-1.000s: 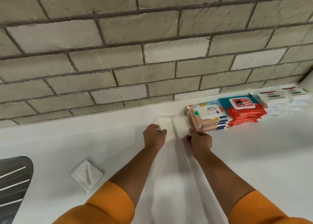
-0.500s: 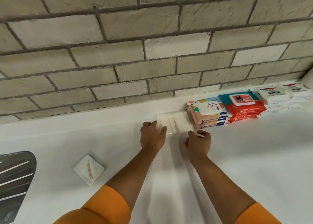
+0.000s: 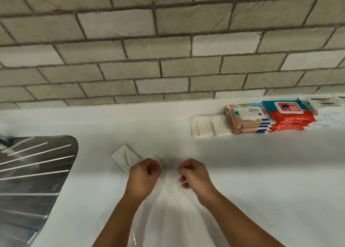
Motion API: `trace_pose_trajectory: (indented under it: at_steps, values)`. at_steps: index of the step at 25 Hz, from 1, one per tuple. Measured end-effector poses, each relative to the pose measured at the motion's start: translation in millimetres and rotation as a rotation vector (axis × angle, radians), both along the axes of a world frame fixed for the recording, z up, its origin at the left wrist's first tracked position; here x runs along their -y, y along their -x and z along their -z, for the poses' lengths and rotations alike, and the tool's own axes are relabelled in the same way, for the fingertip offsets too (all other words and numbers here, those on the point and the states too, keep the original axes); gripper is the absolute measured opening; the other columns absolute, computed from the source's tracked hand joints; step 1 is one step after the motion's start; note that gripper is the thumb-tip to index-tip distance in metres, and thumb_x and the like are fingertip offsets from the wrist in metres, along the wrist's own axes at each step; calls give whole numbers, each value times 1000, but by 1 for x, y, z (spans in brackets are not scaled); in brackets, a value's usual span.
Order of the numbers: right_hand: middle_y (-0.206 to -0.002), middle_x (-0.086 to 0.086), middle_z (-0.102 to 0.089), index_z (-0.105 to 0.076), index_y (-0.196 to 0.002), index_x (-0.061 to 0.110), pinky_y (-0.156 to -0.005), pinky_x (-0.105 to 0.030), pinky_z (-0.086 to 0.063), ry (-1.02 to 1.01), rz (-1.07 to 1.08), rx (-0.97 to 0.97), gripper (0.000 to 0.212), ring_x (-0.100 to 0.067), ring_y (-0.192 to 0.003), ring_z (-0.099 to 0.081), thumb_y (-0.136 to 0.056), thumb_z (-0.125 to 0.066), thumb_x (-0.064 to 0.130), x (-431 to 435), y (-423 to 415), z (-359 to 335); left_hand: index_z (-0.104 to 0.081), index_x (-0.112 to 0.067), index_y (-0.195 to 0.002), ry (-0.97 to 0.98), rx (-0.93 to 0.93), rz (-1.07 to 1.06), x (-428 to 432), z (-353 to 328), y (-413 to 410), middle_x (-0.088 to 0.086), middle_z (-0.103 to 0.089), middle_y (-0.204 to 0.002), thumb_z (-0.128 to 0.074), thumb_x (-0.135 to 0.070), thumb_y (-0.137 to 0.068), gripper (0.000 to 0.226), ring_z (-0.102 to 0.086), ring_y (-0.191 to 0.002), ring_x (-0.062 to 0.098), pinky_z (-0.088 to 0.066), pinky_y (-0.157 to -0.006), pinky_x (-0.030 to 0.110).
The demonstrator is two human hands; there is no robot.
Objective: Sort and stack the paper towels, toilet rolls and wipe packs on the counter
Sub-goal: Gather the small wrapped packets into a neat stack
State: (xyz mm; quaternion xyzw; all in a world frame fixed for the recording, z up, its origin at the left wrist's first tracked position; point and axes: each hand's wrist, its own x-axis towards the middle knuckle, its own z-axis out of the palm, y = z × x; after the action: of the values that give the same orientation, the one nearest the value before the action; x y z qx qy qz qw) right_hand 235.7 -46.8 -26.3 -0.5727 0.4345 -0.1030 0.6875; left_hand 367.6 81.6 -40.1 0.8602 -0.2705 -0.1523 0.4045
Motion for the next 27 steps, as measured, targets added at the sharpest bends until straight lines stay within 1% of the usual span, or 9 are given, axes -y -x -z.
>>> trace_pose_trajectory:
  at_steps: [5, 8, 13, 15, 19, 21, 23, 25, 27]
  values:
    - [-76, 1, -63, -66, -86, 15, -55, -26, -48, 38, -204, -31, 6, -12, -58, -59, -87, -69, 10, -53, 1, 2, -70, -30, -73, -125, 18, -23, -97, 4, 3, -13, -69, -70, -82, -18, -79, 18, -64, -68, 8, -45, -61, 10]
    - [-69, 8, -60, -67, -81, 23, -58, -28, -47, 135, -367, -67, 6, -11, -61, -56, -82, -72, 21, -80, 4, 14, -64, -35, -81, -281, 134, -26, -146, 7, 2, -16, -62, -82, -88, -32, -72, 26, -61, -78, 9, -40, -66, 11]
    - [-77, 7, -60, -68, -89, 26, -59, -20, -43, 253, -566, -140, 8, -6, -64, -54, -83, -72, 28, -101, 4, 22, -55, -43, -123, -492, 29, 48, -183, 8, 13, -16, -46, -120, -86, -67, -45, 88, -43, -115, 11, -44, -99, 30]
    - [-78, 8, -61, -67, -88, 29, -61, -20, -43, 283, -602, -168, 8, -6, -66, -55, -82, -72, 30, -105, 4, 23, -56, -43, -120, -517, 48, 60, -181, 11, 19, -15, -44, -120, -87, -65, -47, 82, -39, -117, 13, -41, -97, 29]
    - [-79, 8, -61, -67, -90, 31, -62, -24, -48, 281, -592, -179, 9, -6, -66, -56, -82, -72, 30, -103, 11, 23, -54, -38, -100, -548, 1, 83, -172, 14, 19, -14, -45, -109, -89, -55, -54, 60, -41, -104, 11, -35, -84, 22]
    - [-84, 8, -61, -67, -94, 34, -72, -36, -57, 220, -564, -171, 17, -8, -71, -59, -79, -73, 33, -99, 17, 23, -52, -33, -93, -450, -99, 74, -165, 12, 20, -11, -55, -100, -90, -42, -64, 48, -53, -92, 13, -41, -74, 22]
    - [-99, 7, -61, -64, -108, 37, -82, -36, -58, 162, -536, -143, 32, -12, -88, -64, -78, -75, 34, -96, 23, 22, -53, -25, -92, -205, -279, -5, -152, 5, 26, 1, -65, -90, -84, -23, -79, 34, -62, -74, 17, -49, -64, 26]
    - [-112, 6, -60, -58, -122, 37, -83, -29, -56, 131, -515, -105, 44, -15, -101, -64, -83, -77, 32, -93, 29, 21, -55, -15, -98, 48, -444, -98, -133, -4, 32, 15, -68, -92, -79, -11, -84, 28, -68, -74, 27, -58, -66, 37]
    - [-112, 3, -68, -61, -122, 29, -82, -27, -56, 88, -467, -65, 36, -14, -99, -68, -88, -74, 27, -87, 36, 16, -55, -9, -103, 197, -536, -148, -114, -8, 38, 19, -71, -95, -79, -8, -84, 31, -72, -82, 33, -61, -73, 48]
